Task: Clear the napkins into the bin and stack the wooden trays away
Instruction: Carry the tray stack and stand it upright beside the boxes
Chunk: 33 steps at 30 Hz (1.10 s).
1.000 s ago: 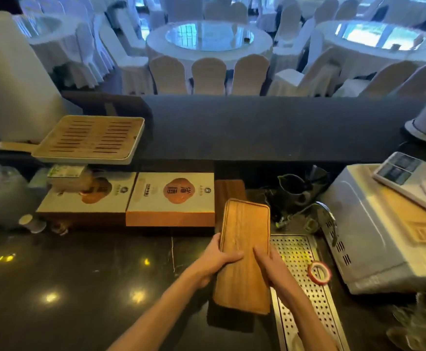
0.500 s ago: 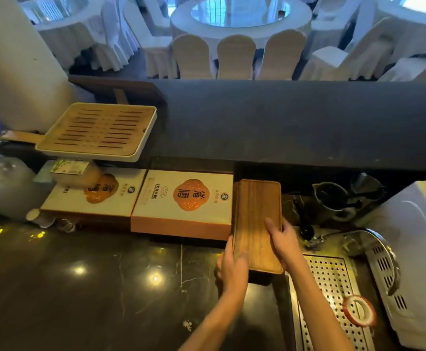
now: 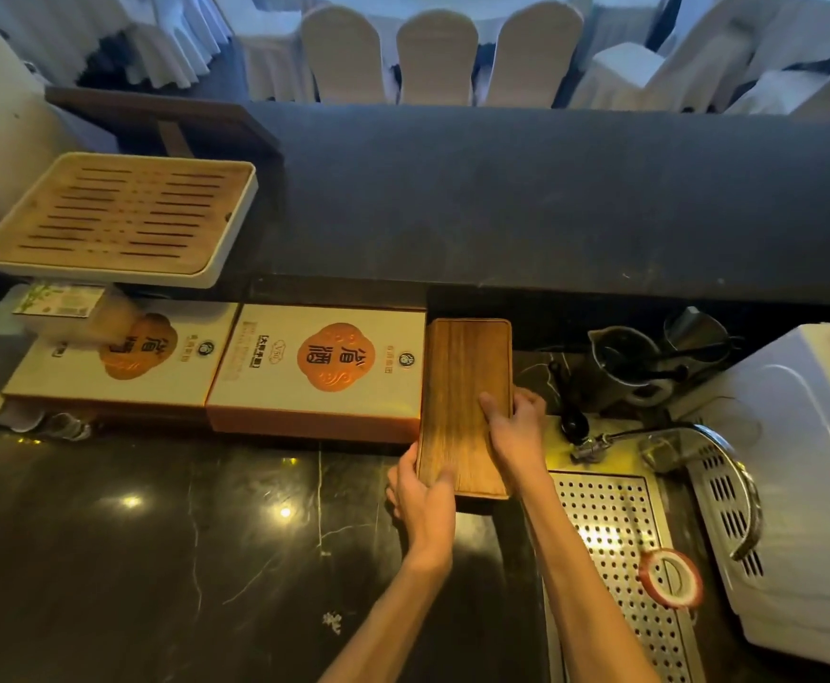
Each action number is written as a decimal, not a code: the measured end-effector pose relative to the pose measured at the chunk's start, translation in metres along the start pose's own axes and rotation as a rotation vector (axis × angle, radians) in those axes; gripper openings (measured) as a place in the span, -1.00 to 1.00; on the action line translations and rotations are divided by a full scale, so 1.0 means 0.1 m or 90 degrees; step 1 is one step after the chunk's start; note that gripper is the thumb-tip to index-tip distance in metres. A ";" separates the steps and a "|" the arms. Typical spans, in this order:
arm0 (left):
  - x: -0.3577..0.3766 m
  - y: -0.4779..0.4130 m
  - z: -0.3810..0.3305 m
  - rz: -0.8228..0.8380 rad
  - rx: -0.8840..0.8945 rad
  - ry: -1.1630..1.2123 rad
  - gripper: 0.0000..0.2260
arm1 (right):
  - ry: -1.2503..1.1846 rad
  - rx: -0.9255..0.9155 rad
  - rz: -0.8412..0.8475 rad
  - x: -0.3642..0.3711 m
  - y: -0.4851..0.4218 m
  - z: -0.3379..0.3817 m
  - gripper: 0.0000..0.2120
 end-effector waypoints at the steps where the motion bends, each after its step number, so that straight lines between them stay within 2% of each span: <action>1: 0.02 0.01 -0.02 0.009 0.000 0.015 -0.52 | -0.005 -0.002 0.010 0.02 -0.01 -0.01 -0.44; 5: 0.09 0.09 0.00 0.046 -0.038 0.133 -0.52 | -0.079 -0.004 0.082 0.15 -0.04 -0.04 -0.38; 10: 0.23 0.17 0.27 0.082 -0.214 0.342 -0.41 | -0.237 0.032 0.172 0.27 -0.06 -0.07 -0.24; 13: 0.31 0.12 0.27 0.092 -0.278 0.455 -0.46 | -0.271 0.016 0.162 0.28 -0.12 -0.08 -0.33; 17: 0.41 0.07 0.15 0.157 -0.279 0.538 -0.65 | -0.260 0.019 0.146 0.32 -0.23 -0.08 -0.44; 20: 0.38 0.10 0.09 0.184 -0.249 0.590 -0.62 | -0.270 0.010 0.143 0.29 -0.22 -0.05 -0.44; 24: 0.32 0.12 0.04 0.186 -0.220 0.578 -0.60 | -0.294 0.030 0.202 0.30 -0.16 -0.01 -0.37; 28: 0.36 0.10 0.00 0.183 -0.233 0.603 -0.64 | -0.362 0.037 0.161 0.20 0.08 -0.17 -0.55; 30: 0.39 0.09 0.02 0.176 -0.243 0.625 -0.63 | -0.382 0.053 0.133 0.22 0.25 -0.33 -0.55; 33: 0.43 0.03 0.08 0.157 -0.260 0.615 -0.63 | -0.352 0.051 0.134 0.29 0.36 -0.40 -0.64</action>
Point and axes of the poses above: each hand's wrist, its own y-axis away from the middle knuckle, its own x-axis out of the palm, z = x × y, the point moved 10 cm from there along -y, towards the middle knuckle, and after that the axes turned 10 degrees about -x, right-handed, at the moved point
